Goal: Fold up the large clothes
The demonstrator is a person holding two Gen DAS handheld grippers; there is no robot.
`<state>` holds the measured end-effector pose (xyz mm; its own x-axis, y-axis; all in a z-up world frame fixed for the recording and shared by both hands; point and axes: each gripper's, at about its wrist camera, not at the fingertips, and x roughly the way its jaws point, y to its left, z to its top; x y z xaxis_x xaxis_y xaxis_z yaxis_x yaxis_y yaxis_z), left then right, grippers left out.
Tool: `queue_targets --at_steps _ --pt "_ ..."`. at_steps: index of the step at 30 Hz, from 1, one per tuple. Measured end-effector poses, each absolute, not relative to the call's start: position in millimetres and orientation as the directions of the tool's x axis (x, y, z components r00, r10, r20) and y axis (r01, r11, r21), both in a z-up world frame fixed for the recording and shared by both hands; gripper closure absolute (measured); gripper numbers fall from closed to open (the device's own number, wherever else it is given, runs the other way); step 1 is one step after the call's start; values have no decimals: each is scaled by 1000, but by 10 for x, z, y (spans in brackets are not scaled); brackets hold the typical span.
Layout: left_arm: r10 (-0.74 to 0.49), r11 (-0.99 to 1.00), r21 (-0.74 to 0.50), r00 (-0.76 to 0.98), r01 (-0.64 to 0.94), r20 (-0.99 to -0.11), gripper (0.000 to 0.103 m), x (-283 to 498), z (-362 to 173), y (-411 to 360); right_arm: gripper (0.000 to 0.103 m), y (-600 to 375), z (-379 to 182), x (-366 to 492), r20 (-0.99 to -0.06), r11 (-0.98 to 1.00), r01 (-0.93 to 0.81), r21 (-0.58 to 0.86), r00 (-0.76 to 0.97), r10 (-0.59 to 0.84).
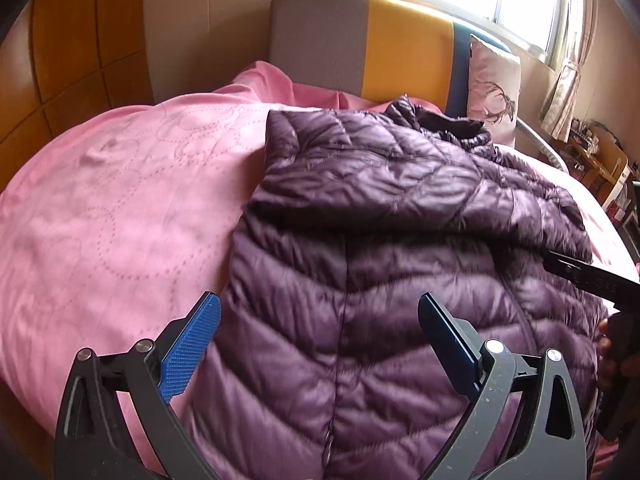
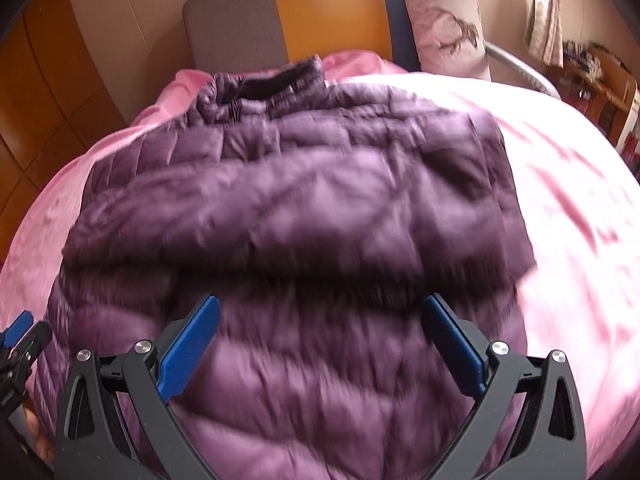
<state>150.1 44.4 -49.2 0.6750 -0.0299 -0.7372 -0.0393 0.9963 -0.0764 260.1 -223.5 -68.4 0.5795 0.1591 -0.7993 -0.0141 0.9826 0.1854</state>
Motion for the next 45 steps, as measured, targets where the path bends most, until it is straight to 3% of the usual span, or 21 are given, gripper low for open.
queue_targets --at_steps 12,20,23,26,28,31,36,37,38,39,40,41,43,45 --pt "-25 998 -61 628 -35 -778 5 1163 -710 568 2 -2661 -725 1982 -796 979 52 197 591 129" --pt "-155 982 -186 572 3 -806 6 821 -811 901 2 -3137 -810 1457 -797 950 100 296 574 188" --pt "-206 971 -237 546 15 -812 22 657 -805 1044 2 -3234 -826 1191 -793 931 69 358 549 264" --pt "-295 942 -334 507 14 -810 32 495 -841 1200 5 -3280 -883 914 -784 898 40 439 505 361" --pt "-344 925 -378 483 28 -805 33 405 -885 1242 16 -3278 -944 769 -777 874 29 486 472 417" --pt "-419 890 -454 447 32 -790 33 285 -973 1255 23 -3222 -1023 616 -786 869 4 494 429 445" --pt "-462 869 -493 410 34 -786 33 147 -1101 1189 25 -3113 -1127 478 -810 870 -52 490 342 477" --pt "-465 870 -491 404 43 -788 40 139 -1101 1170 32 -3091 -1144 478 -819 873 -60 484 322 476" --pt "-469 870 -490 399 57 -788 61 132 -1091 1153 40 -3064 -1157 493 -826 875 -66 480 300 477" --pt "-483 866 -493 390 83 -784 69 136 -1063 1128 51 -3042 -1160 502 -830 873 -72 483 281 482" --pt "-490 864 -493 388 102 -780 81 143 -1030 1109 73 -3031 -1134 494 -830 871 -81 485 272 488" --pt "-493 864 -489 390 118 -778 89 141 -993 1094 80 -3012 -1097 511 -815 857 -99 506 268 513" --pt "-513 855 -496 393 153 -763 89 146 -883 1092 89 -2971 -941 524 -785 834 -134 535 287 549" --pt "-563 822 -542 405 176 -721 92 184 -751 1127 91 -2929 -742 529 -743 807 -175 565 319 589"
